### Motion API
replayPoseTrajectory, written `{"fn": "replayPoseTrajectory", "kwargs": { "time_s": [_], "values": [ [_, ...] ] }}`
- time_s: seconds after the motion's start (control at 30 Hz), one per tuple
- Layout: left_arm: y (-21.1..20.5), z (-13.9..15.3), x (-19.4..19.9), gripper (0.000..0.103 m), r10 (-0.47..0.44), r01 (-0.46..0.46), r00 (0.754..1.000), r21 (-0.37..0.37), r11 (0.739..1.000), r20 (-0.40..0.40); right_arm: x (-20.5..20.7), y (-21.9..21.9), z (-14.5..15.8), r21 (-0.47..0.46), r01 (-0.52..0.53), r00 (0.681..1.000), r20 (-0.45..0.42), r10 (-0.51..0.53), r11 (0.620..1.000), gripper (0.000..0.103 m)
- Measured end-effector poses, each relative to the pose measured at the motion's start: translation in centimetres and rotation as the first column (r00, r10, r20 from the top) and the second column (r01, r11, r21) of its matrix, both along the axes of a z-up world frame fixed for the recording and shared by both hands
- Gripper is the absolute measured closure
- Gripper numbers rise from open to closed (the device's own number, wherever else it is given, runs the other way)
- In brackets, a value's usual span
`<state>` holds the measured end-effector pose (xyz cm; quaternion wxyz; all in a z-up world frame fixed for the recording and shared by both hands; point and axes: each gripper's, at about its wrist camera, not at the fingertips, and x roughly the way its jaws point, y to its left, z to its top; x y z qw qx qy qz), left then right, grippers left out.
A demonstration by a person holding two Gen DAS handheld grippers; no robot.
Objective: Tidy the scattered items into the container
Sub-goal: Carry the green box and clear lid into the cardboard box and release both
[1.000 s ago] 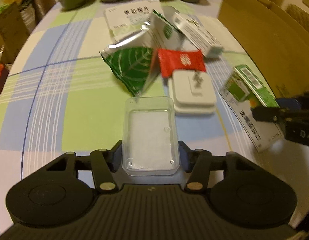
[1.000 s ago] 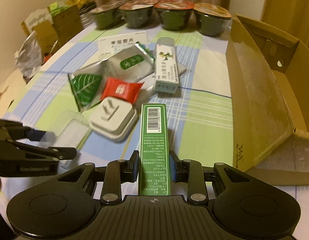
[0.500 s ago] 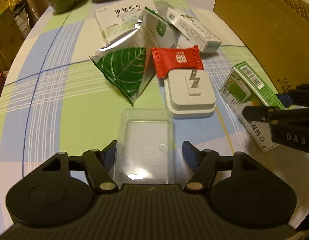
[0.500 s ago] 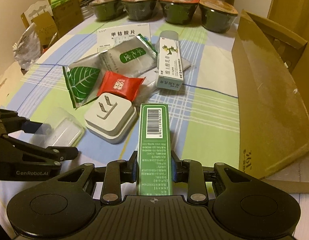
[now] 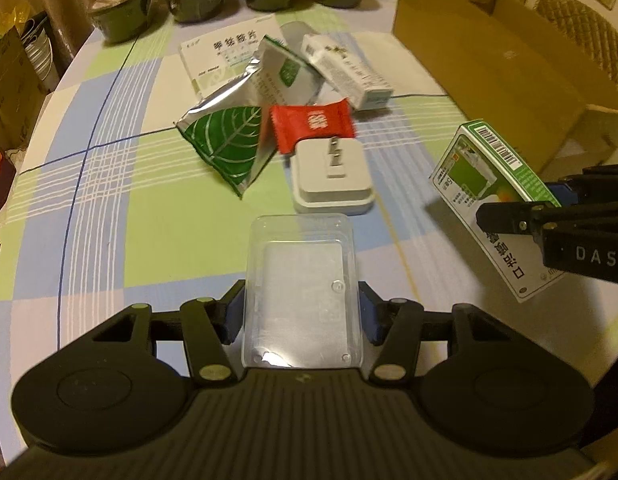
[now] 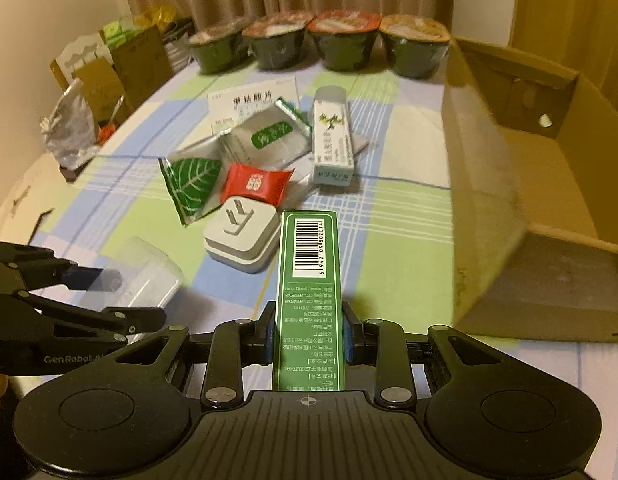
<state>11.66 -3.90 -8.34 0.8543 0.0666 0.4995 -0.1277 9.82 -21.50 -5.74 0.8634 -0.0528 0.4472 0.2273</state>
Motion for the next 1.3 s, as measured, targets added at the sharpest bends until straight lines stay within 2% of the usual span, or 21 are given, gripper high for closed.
{"fn": "replayPoseTrajectory", "kwargs": {
  "time_s": [0.3,0.53,0.77,0.9,1.1,1.3],
  "values": [
    [-5.1,4.9,-1.2,0.052,-0.115,0.118,0.99,-0.03,0.992,0.084,-1.0,-5.5,6.3,0.046,0.105,0.985,0.133,-0.11,0.993,0.071],
    [-12.0,9.2,0.6,0.052,-0.235,0.248,0.957,-0.057,0.967,0.169,1.6,-11.4,10.5,0.077,0.227,0.944,0.226,-0.239,0.971,0.071],
    [-18.6,11.4,4.9,0.052,-0.303,0.326,0.928,-0.079,0.942,0.219,5.6,-16.3,10.7,0.057,0.311,0.917,0.246,-0.316,0.949,0.07],
    [-21.0,11.0,7.9,0.052,-0.302,0.334,0.93,-0.138,0.932,0.208,7.4,-17.9,9.9,0.043,0.333,0.913,0.236,-0.333,0.942,0.07],
    [-23.9,10.0,10.2,0.052,-0.328,0.356,0.921,-0.115,0.927,0.211,8.9,-19.3,8.7,0.037,0.354,0.911,0.213,-0.353,0.935,0.07],
    [-24.7,8.6,10.9,0.051,-0.335,0.361,0.921,-0.111,0.926,0.201,9.4,-20.2,8.1,0.041,0.364,0.91,0.196,-0.364,0.931,0.071]
  ]
}}
